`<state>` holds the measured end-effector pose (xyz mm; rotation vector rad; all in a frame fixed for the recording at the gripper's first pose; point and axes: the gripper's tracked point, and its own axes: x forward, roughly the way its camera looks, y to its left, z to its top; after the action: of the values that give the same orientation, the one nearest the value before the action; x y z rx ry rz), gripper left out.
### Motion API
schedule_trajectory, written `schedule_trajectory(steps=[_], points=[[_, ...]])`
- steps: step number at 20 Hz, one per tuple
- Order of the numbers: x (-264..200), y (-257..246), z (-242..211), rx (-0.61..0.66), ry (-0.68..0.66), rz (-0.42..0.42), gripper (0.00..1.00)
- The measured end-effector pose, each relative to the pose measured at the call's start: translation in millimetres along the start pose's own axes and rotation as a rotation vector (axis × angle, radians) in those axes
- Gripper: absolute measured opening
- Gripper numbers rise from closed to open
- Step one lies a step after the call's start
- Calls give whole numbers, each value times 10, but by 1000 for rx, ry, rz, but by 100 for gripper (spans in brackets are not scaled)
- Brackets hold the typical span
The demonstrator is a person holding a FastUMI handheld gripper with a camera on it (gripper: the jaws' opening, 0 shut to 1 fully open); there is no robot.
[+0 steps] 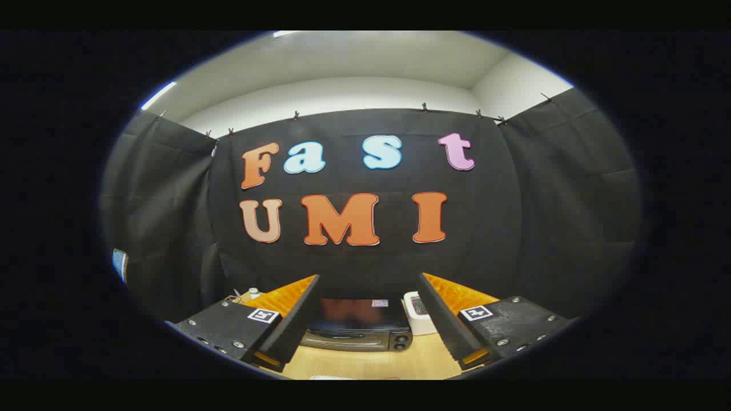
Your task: Open the toaster oven, put the food inside, and close the toaster oven door.
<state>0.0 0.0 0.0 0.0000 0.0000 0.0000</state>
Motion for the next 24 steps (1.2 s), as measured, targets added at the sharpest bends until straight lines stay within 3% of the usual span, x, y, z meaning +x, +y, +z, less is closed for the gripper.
schedule_trajectory(steps=[7,24], points=[[-98,68,-31,-43,2,4,99],[-208,985,-431,-28,51,-4,99]])
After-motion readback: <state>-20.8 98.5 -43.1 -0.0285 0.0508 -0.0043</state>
